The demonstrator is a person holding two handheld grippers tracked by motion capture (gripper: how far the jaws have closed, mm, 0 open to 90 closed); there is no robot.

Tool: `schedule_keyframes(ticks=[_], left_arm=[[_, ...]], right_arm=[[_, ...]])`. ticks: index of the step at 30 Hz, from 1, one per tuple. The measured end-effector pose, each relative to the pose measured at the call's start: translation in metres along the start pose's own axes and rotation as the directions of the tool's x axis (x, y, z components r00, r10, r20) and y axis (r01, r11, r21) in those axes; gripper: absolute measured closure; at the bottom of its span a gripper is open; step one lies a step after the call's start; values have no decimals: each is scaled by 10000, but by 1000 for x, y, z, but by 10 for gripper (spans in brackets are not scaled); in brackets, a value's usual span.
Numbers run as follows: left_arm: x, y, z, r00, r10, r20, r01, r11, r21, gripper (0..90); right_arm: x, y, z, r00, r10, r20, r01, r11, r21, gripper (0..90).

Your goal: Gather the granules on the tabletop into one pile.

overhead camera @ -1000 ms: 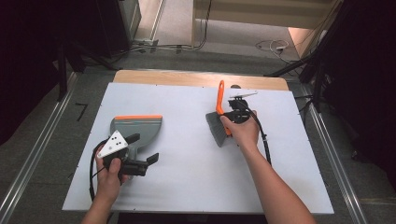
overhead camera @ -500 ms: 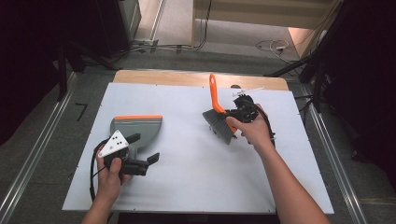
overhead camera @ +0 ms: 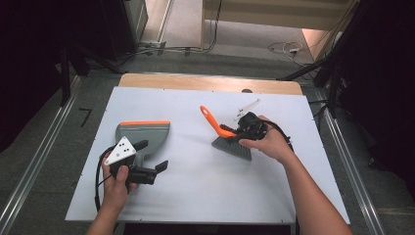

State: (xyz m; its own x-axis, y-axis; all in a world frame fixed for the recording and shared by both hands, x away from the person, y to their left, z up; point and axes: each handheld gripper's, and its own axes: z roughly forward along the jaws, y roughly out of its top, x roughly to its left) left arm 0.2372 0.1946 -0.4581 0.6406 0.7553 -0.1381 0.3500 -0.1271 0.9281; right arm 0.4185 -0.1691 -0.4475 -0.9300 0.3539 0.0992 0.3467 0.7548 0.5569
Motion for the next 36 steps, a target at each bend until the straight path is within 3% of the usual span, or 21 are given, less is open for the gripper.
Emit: schedule_keyframes(ticks=[4, 9, 16, 20, 23, 24, 26, 28, 31, 33, 35, 36], left_arm=[[1, 0, -1, 10000, 7, -23, -7, 10000, -20, 0], [2, 0, -1, 10000, -4, -34, 4, 10000, -24, 0], [2, 0, -2, 10000, -42, -24, 42, 10000, -58, 0], [1, 0, -2, 10000, -42, -19, 42, 10000, -61, 0], [1, 0, -2, 10000, -45, -23, 45, 10000, -77, 0], [1, 0, -2, 10000, -39, -27, 39, 10000, -80, 0], [1, 0, -2, 10000, -43, -28, 43, 10000, -78, 0], [1, 0, -2, 10000, -32, -29, 32, 10000, -78, 0], [1, 0, -1, 10000, -27, -18, 27, 10000, -74, 0], [1, 0, -1, 10000, -13, -18, 13, 10000, -60, 0], [1, 0, -1, 10000, 4, -22, -4, 10000, -38, 0], [1, 0, -1, 10000, 8, -22, -8, 10000, -39, 0]], right_arm=[[-13, 1, 3, 9999, 111, -108, -112, 9999, -82, 677], [-21, 6, 3, 9996, 62, 283, -56, 9998, -195, 678], [-17, 11, -6, 9990, -21, 455, 38, 9993, -370, 680], [-13, 10, -27, 9947, 451, 927, -369, 9954, -886, 679], [-13, 5, -41, 9781, 1312, 1613, -1078, 9833, -1467, 679], [-15, 3, -45, 9675, 1688, 1881, -1374, 9760, -1690, 679], [-16, -2, -50, 9272, 2697, 2600, -2214, 9543, -2006, 679], [-19, -8, -53, 8752, 3527, 3310, -2843, 9287, -2380, 679], [-21, -17, -51, 7920, 4596, 4018, -3754, 8857, -2731, 679], [-20, -22, -44, 7406, 4871, 4628, -4052, 8733, -2706, 679], [-18, -26, -34, 7029, 4923, 5133, -4228, 8696, -2550, 679], [-17, -28, -29, 6908, 5032, 5192, -4380, 8626, -2533, 680]])
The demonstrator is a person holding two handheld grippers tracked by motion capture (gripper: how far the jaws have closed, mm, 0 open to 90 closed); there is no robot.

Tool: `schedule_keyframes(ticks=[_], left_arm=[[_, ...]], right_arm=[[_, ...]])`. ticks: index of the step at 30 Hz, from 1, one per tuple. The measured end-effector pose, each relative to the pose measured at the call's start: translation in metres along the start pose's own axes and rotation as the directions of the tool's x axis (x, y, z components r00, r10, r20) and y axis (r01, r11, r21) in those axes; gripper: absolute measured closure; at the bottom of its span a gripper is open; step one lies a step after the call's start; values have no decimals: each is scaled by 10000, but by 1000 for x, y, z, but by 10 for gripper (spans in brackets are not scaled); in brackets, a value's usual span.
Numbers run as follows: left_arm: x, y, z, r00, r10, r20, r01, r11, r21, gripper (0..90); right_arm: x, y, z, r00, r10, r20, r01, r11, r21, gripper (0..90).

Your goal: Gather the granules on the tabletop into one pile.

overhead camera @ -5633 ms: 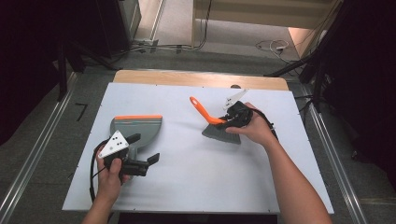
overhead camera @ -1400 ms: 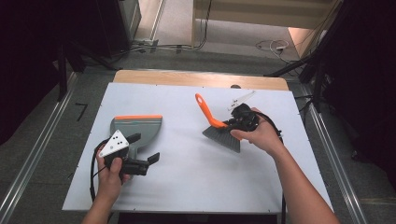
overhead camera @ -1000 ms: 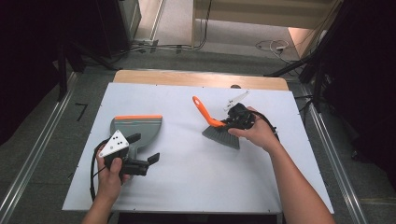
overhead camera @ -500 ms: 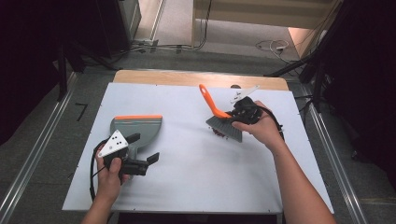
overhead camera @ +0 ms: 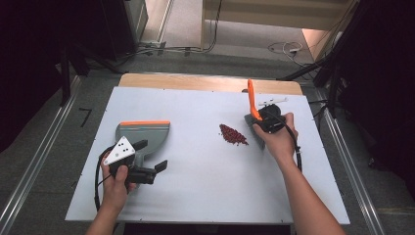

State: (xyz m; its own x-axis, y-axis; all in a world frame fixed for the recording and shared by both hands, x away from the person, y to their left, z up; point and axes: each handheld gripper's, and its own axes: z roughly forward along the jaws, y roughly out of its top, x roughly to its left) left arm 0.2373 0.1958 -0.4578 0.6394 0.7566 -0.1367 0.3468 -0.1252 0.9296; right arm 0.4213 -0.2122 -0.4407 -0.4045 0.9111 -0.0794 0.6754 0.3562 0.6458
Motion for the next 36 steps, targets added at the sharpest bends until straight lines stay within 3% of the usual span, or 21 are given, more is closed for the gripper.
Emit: schedule_keyframes(ticks=[5, 10, 14, 24, 31, 36], left_arm=[[0, 0, 0, 10000, -2, 12, 2, 10000, 4, 0], [-1, 0, 0, 10000, 12, 4, -12, 10000, 38, 0], [0, 0, -1, 10000, -13, -17, 13, 10000, -28, 0], [1, 1, -2, 10000, -28, -36, 28, 10000, -68, 0], [0, 0, -1, 10000, -9, -20, 8, 10000, -27, 0], [0, 0, -1, 10000, 19, -36, -19, 10000, -24, 0]], right_arm=[[15, -4, 6, 9976, 668, 199, -668, 9978, 11, 685], [36, 2, 9, 9983, 400, 417, -403, 9992, 63, 687], [41, 6, 12, 9983, 380, 447, -383, 9992, 71, 687], [35, 9, 8, 9990, 193, 406, -193, 9998, -7, 686], [22, 6, -11, 9993, 125, 361, -105, 9985, -529, 685], [13, -4, -28, 10000, 22, 37, -18, 9950, -996, 685]])
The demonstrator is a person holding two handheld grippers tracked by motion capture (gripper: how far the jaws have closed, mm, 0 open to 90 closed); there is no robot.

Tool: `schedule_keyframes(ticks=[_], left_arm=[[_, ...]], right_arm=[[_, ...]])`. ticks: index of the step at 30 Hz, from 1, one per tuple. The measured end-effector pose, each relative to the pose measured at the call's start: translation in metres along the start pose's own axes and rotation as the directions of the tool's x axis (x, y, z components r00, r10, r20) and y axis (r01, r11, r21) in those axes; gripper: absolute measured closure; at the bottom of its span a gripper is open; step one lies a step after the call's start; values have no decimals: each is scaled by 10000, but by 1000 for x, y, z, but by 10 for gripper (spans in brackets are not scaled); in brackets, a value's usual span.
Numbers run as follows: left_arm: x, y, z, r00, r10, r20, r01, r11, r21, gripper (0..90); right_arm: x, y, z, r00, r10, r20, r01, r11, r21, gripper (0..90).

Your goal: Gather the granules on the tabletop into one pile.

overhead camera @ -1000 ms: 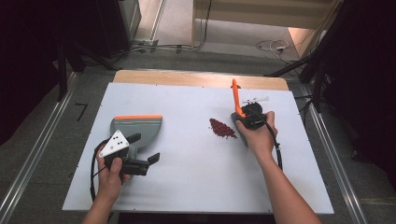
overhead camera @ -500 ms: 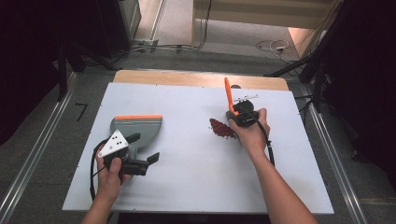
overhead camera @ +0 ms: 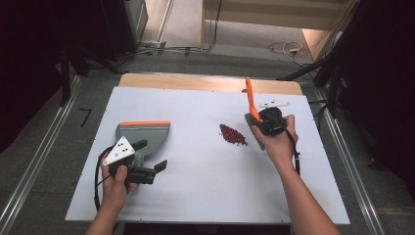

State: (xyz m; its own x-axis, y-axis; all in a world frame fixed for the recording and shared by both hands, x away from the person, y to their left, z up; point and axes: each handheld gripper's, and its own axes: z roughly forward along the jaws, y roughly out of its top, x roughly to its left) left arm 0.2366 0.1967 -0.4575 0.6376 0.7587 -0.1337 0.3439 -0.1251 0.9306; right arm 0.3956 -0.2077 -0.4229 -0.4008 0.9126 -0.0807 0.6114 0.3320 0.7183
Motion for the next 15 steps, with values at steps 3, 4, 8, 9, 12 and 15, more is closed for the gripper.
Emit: schedule_keyframes(ticks=[3, 4, 8, 9, 12, 15], left_arm=[[0, 0, 0, 10000, 25, -8, -25, 10000, -29, 0], [0, 0, 0, 10000, 21, -10, -21, 10000, -39, 0], [-1, 0, 0, 10000, 37, -27, -37, 10000, -64, 0], [-1, 0, 0, 10000, 32, -31, -32, 10000, -66, 0], [-1, 0, 0, 10000, 37, -44, -37, 10000, -75, 0], [-1, 0, -1, 10000, 37, -56, -38, 10000, -68, 0]], right_arm=[[-5, -7, -12, 9996, 121, -249, -129, 9994, -313, 686], [-7, -10, -16, 9993, 173, -330, -186, 9991, -387, 686], [-16, -22, -29, 9974, 344, -638, -390, 9966, -723, 686], [-17, -25, -32, 9971, 365, -663, -416, 9962, -768, 686], [-22, -34, -41, 9955, 445, -837, -525, 9940, -961, 686], [-27, -44, -48, 9934, 616, -966, -720, 9915, -1082, 686]])
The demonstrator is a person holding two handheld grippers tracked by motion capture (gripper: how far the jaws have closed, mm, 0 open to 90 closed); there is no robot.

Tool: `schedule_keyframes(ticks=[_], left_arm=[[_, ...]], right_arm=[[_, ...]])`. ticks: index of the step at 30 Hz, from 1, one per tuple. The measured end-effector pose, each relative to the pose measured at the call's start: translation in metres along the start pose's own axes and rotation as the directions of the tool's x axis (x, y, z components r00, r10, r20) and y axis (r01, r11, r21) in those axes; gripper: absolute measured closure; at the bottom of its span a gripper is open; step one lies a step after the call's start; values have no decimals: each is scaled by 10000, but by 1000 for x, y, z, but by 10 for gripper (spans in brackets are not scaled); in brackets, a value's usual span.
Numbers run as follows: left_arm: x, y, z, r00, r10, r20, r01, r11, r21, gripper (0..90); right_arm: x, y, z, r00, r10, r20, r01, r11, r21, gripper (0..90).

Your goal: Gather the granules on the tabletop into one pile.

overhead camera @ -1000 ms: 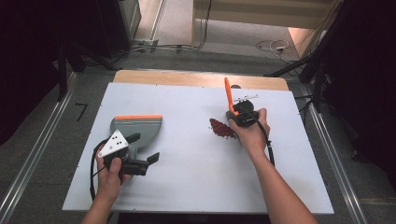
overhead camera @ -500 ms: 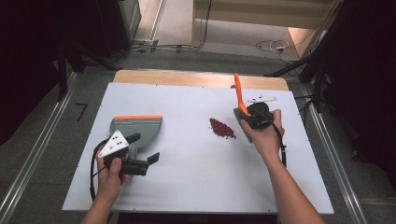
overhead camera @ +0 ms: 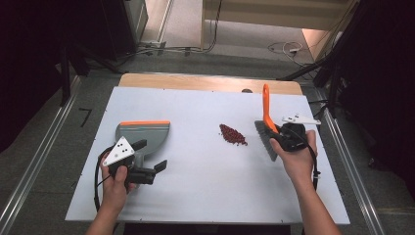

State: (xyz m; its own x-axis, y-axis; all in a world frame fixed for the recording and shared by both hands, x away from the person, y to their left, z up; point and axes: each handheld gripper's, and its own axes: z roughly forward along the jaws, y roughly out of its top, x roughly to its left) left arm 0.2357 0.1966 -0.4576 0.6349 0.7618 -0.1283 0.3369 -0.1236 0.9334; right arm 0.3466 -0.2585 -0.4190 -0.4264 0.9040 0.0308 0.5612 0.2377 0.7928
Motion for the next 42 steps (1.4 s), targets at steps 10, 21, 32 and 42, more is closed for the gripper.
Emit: schedule_keyframes(ticks=[10, 21, 32, 42], left_arm=[[0, 0, -1, 10000, -16, -1, 16, 10000, -52, 0], [1, 0, -2, 10000, -34, -27, 34, 10000, -80, 0], [4, -1, -4, 9999, -56, -155, 54, 9999, -152, 0], [4, -2, -1, 9998, 23, -190, -23, 10000, -47, 0]], right_arm=[[-19, -28, -23, 9983, 556, -153, -557, 9984, -40, 686], [-29, -48, -36, 9963, 465, -728, -481, 9986, -214, 686], [-46, -64, -43, 9919, 614, -1114, -641, 9977, -204, 685], [-64, -70, -50, 9873, 1024, -1216, -1088, 9930, -466, 685]])
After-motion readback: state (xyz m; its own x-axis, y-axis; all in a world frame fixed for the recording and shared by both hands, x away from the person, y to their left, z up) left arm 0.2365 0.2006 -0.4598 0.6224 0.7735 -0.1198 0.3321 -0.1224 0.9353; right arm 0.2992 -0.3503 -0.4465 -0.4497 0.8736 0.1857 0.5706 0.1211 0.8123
